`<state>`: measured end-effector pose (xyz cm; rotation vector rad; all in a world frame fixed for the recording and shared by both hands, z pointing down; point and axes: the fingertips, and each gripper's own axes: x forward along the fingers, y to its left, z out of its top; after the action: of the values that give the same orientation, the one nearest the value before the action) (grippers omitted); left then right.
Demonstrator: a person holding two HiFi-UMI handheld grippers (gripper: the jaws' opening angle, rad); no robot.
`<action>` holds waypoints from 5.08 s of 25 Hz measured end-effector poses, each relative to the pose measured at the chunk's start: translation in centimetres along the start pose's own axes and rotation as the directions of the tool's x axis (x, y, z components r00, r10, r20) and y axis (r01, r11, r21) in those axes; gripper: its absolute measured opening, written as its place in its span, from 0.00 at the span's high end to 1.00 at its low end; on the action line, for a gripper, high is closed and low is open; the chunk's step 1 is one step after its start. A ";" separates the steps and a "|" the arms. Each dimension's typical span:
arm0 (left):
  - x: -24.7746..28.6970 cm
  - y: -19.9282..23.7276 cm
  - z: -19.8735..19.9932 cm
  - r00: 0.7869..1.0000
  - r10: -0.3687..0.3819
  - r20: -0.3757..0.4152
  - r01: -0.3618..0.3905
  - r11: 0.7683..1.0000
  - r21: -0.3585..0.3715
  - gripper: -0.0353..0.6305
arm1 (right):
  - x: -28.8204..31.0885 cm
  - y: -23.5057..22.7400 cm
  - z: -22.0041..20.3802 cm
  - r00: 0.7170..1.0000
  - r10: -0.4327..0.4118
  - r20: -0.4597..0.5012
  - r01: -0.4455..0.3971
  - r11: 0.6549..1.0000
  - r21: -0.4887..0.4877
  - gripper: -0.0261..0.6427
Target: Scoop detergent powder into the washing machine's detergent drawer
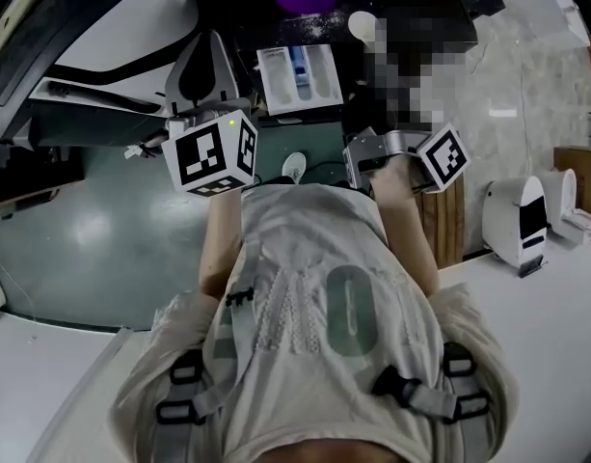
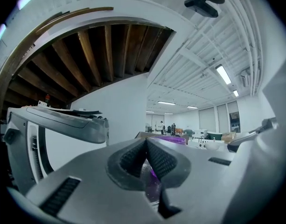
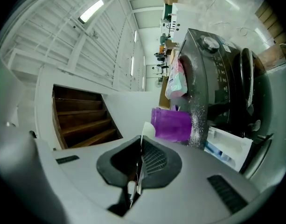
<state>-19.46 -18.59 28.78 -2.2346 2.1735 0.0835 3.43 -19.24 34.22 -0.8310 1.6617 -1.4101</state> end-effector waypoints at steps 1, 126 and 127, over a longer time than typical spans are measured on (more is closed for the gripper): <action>-0.1 0.3 -0.4 1.000 0.000 -0.006 0.000 1.000 -0.003 0.92 | 0.0 -0.2 -0.3 1.000 -0.001 -0.004 0.001 1.000 -0.002 0.95; -3.2 9.4 -4.6 0.990 0.115 -0.085 -0.114 0.993 0.018 0.92 | 1.5 -13.8 -15.1 0.744 -0.651 -0.151 -0.665 -0.700 -0.260 0.94; -3.1 9.3 -4.7 0.990 0.113 -0.085 -0.111 0.994 0.018 0.92 | 1.8 -13.6 -15.0 0.747 -0.648 -0.149 -0.661 -0.700 -0.271 0.94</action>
<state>-28.78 -16.02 33.80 -2.1467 2.3352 -0.0255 -10.75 -16.01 48.50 -0.9373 3.5151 1.8931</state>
